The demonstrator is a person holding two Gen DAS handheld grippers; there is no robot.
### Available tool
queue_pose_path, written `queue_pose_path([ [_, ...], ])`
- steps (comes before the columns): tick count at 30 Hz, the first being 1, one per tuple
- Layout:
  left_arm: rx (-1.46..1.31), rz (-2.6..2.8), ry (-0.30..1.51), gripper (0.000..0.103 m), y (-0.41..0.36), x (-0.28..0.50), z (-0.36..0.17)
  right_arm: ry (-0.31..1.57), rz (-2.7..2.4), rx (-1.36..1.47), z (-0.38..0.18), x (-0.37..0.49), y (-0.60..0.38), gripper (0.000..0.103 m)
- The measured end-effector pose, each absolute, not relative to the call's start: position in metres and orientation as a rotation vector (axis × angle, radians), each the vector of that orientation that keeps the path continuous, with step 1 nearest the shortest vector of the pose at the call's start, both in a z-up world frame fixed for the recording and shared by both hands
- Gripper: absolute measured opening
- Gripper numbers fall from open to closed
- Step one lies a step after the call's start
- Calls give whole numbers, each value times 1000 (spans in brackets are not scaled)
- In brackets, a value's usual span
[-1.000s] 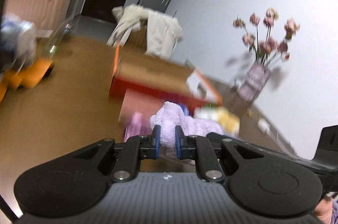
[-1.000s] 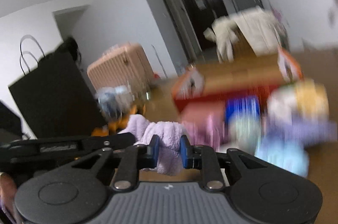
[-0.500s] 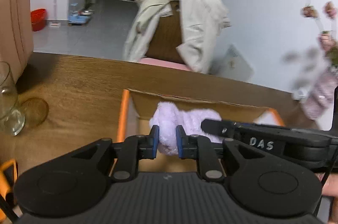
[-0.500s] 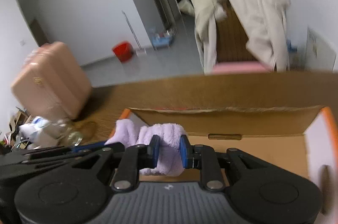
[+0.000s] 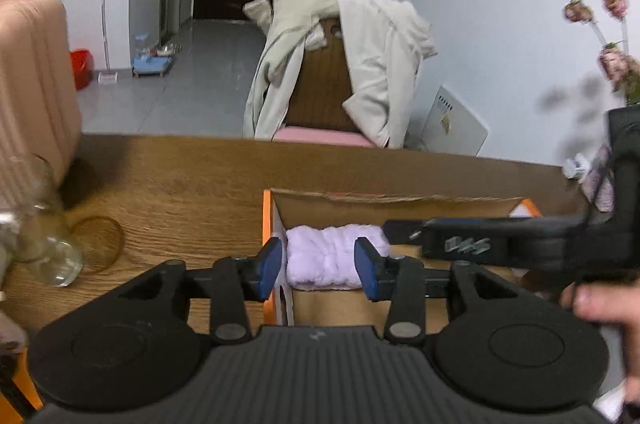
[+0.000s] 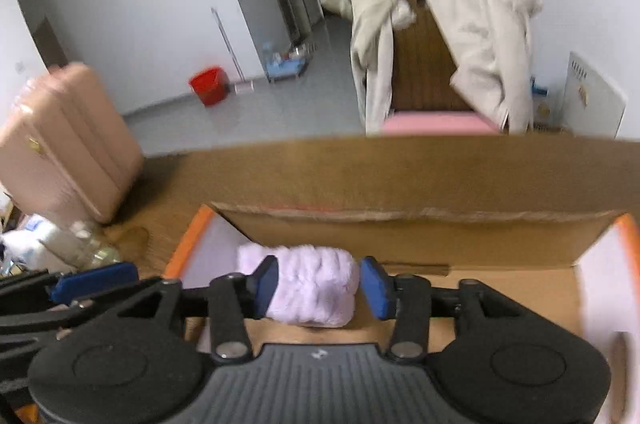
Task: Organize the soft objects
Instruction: 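Carry the lilac hair band into the cardboard box and open both tools, then move both tools back to the pile toward the white-and-yellow plush toy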
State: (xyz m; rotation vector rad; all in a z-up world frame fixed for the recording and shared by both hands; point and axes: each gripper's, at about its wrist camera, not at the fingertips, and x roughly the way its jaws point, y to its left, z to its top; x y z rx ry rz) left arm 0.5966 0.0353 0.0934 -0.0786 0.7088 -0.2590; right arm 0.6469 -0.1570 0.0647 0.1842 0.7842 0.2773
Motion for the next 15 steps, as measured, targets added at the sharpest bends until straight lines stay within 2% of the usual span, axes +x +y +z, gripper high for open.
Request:
queue_pose_path([
  [8,22,-249,597,59,53,480,171,641,304,168,172,511,-203,64],
  [12,67,-265,534,70,61,409,195,576,295,136,201,434,-225,71],
  [15,102,-272,495,73,64,364,205,553,306,124,209,383,-237,73],
])
